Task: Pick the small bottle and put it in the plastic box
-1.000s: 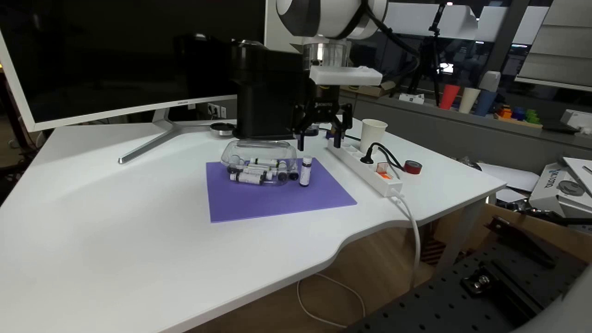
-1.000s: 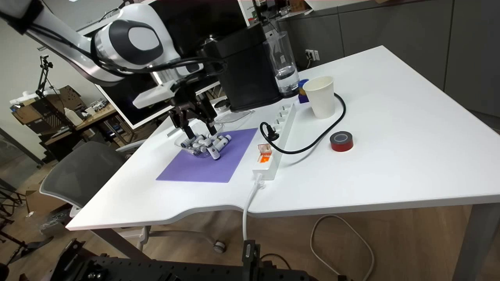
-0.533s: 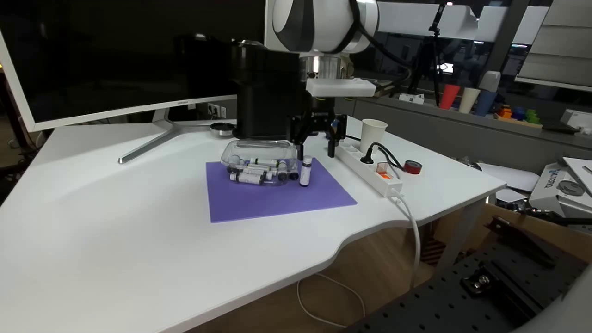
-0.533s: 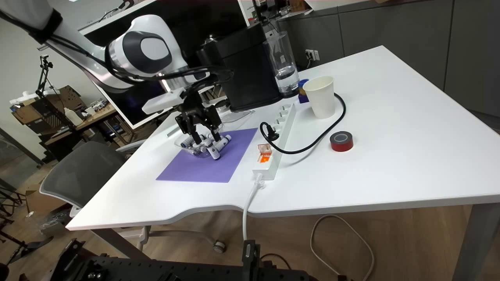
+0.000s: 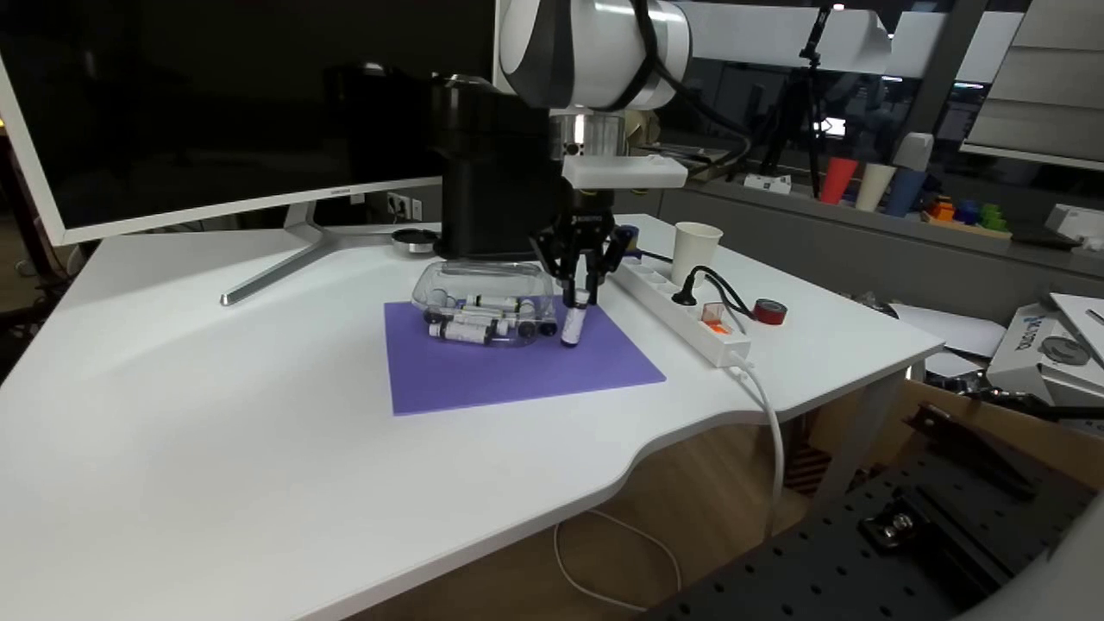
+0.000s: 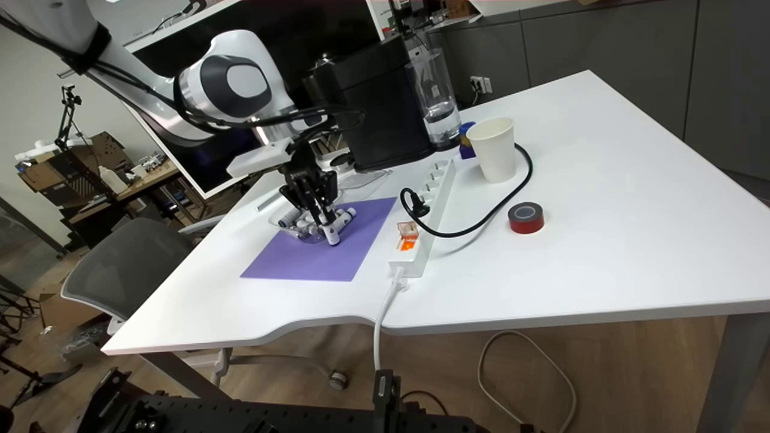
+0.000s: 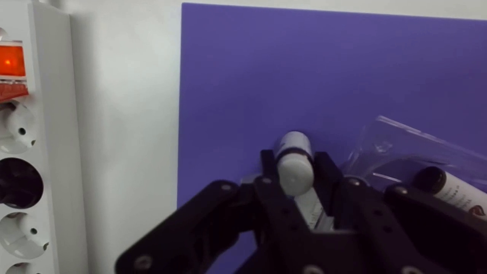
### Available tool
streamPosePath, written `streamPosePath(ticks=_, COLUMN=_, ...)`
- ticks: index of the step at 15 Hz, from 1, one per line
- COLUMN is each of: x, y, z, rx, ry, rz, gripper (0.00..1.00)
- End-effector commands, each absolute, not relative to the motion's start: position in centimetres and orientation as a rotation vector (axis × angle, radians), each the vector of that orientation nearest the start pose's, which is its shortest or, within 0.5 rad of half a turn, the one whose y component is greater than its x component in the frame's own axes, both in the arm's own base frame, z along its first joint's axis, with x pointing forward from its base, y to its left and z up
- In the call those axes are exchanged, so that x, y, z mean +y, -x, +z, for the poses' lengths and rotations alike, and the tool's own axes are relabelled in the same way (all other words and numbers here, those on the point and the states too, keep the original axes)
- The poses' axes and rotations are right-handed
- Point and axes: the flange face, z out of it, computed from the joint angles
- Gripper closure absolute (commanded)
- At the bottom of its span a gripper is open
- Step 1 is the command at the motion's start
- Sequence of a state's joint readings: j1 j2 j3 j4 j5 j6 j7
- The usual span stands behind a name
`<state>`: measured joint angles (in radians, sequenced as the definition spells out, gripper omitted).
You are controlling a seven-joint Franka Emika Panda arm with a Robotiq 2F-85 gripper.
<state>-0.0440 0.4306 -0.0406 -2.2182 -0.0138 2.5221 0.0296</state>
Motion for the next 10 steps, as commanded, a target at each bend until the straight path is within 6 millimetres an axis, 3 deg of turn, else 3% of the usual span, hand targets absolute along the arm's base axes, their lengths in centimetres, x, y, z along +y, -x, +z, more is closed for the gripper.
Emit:
streamPosePath(ticks=1, x=-4.3, y=-54.0, z=18.0, rx=0.131, ry=3.14, rz=0.16, gripper=0.95)
streamPosePath(ticks=6, x=-2.5, y=-53.8, z=22.0, rx=0.07, ry=3.125, rz=0.048, gripper=0.93)
streamPosePath(ticks=10, x=-0.4, y=-54.9, z=25.4, rx=0.003, ry=3.131, rz=-0.064, gripper=0.93)
